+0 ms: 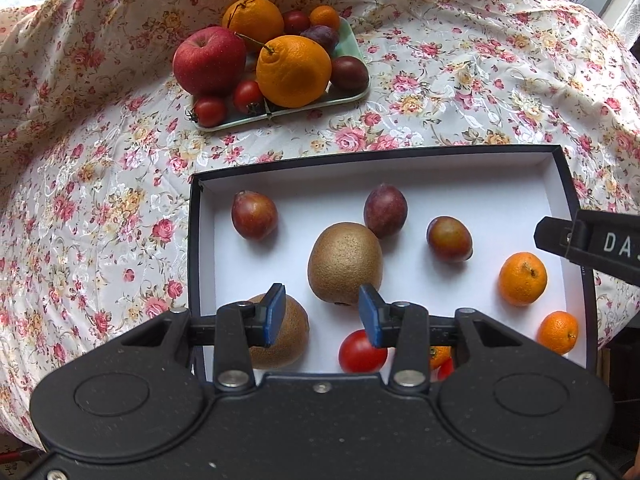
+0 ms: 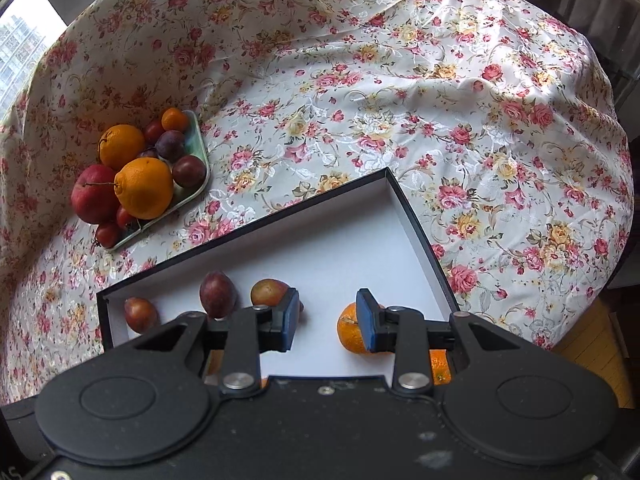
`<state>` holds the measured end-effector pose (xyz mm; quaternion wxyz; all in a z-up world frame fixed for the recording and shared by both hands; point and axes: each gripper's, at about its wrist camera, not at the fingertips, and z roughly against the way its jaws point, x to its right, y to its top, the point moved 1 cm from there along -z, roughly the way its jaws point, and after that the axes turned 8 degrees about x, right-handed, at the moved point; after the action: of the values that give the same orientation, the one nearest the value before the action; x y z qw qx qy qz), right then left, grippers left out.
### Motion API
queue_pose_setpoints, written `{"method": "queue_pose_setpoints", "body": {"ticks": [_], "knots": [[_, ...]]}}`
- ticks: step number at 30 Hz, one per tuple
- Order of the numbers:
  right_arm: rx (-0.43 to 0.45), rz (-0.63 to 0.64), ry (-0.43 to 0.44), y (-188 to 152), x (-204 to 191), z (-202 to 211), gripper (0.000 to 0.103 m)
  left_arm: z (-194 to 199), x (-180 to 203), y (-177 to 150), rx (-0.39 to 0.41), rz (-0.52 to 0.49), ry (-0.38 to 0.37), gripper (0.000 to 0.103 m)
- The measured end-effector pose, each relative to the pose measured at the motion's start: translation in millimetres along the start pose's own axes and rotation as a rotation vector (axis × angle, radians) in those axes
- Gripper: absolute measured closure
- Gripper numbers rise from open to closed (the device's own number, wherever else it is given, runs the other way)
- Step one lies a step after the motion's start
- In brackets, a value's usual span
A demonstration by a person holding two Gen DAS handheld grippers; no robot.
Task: Organize fruits
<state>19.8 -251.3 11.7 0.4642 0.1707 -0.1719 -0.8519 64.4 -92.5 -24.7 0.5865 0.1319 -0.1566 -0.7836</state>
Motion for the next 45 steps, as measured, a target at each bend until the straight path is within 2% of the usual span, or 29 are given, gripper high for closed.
{"method": "queue_pose_setpoints", "body": {"ticks": [7,11,17,19,21,25,33,38,45], "knots": [[0.057,0.038,0.018,-20,-8,32,0.068,18,-18,-37,0.012,0.015,-0.013,0.053],[0.021,0.056,0.027,-43,-11,43,0.068,27,-26,-58,0.010,0.013,-0.015,0.053],[-0.019,0.097,-0.014,-76,-13,54,0.068,41,-39,-79,0.030,0.024,-0.017,0.053],[-0.037,0.099,-0.029,-78,-16,54,0.069,44,-42,-80,0.042,0.033,-0.026,0.053],[-0.013,0.085,-0.024,-83,-15,58,0.070,46,-46,-79,0.057,0.044,-0.028,0.053],[-0.005,0.103,-0.081,-96,-10,54,0.070,45,-52,-75,0.086,0.065,-0.020,0.053],[0.039,0.109,-0.081,-92,-10,54,0.071,34,-51,-80,0.060,0.065,-0.050,0.053],[0.024,0.119,-0.043,-92,-16,51,0.071,31,-45,-81,0.060,0.047,-0.043,0.053],[-0.001,0.170,-0.071,-93,-19,44,0.071,26,-50,-80,0.050,0.063,-0.027,0.053]]}}
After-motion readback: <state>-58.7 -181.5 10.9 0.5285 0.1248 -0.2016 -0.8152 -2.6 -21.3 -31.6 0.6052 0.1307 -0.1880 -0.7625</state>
